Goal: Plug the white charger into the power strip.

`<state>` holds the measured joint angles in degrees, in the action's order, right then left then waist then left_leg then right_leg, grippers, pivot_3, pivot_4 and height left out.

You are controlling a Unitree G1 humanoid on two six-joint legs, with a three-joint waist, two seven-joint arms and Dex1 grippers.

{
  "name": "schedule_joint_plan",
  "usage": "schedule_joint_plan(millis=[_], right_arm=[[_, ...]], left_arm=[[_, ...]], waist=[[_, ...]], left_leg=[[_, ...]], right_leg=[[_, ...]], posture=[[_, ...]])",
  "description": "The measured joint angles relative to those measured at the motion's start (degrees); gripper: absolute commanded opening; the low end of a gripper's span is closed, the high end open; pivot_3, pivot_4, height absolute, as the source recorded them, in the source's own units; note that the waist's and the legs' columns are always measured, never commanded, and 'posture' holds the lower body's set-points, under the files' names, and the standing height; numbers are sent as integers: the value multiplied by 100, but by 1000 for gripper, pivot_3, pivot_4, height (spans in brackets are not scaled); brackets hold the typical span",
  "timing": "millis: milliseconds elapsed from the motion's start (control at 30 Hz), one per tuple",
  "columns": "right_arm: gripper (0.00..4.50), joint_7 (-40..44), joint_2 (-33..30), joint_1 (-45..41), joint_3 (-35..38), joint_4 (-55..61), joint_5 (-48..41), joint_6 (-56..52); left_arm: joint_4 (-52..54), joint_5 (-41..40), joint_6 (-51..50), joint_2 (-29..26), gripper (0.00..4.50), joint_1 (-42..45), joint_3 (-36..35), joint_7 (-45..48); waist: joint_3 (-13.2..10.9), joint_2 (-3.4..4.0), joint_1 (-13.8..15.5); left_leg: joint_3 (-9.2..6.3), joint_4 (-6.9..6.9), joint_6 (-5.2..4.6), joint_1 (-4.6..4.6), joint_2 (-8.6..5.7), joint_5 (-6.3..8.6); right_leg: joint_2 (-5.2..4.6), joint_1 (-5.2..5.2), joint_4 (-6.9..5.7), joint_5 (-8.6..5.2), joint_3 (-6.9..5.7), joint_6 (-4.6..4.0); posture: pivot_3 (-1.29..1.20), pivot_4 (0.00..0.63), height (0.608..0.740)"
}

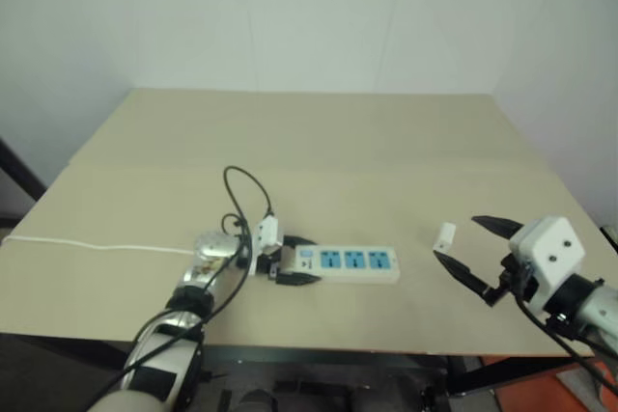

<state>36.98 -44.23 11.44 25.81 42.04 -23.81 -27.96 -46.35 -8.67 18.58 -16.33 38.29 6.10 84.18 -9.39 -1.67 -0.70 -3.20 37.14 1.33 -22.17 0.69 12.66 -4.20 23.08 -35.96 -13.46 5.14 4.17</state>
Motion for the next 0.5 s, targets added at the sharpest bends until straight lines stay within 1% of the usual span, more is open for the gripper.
schedule_joint_plan(millis=[233, 333, 433, 500], right_arm=[[4500, 453, -328, -239, -81, -308, 85, 242], [4500, 764, -594, -316, -156, -537, 222, 471], [4500, 1389, -1171, -385, -256, -923, 483, 1046], [4500, 1916, -1654, -644, -434, -1361, 741, 1672]], left_arm=[[77, 6, 44, 27, 3283, -50, 109, -18], [46, 36, 140, 30, 3283, -42, 153, -65], [16, 73, 207, 62, 3283, -20, 183, -117], [-26, 77, 224, 96, 3283, 11, 193, -148]], waist=[[0, -1, 9], [0, -1, 10], [0, -1, 13], [0, 0, 0]], left_leg=[[-1, 2, 0, -1, -1, 0], [-1, 3, 0, -1, -1, 0], [0, 7, 0, 0, -1, 0], [3, 8, 0, 1, -1, 0]], right_leg=[[-1, -2, 3, -1, -2, 2], [-2, -2, 3, 0, -2, 1], [-2, -4, 3, -1, -3, 3], [-2, -5, 5, 0, -2, 5]], posture=[[0, 150, 740], [0, 150, 740], [0, 150, 740], [0, 150, 740]])
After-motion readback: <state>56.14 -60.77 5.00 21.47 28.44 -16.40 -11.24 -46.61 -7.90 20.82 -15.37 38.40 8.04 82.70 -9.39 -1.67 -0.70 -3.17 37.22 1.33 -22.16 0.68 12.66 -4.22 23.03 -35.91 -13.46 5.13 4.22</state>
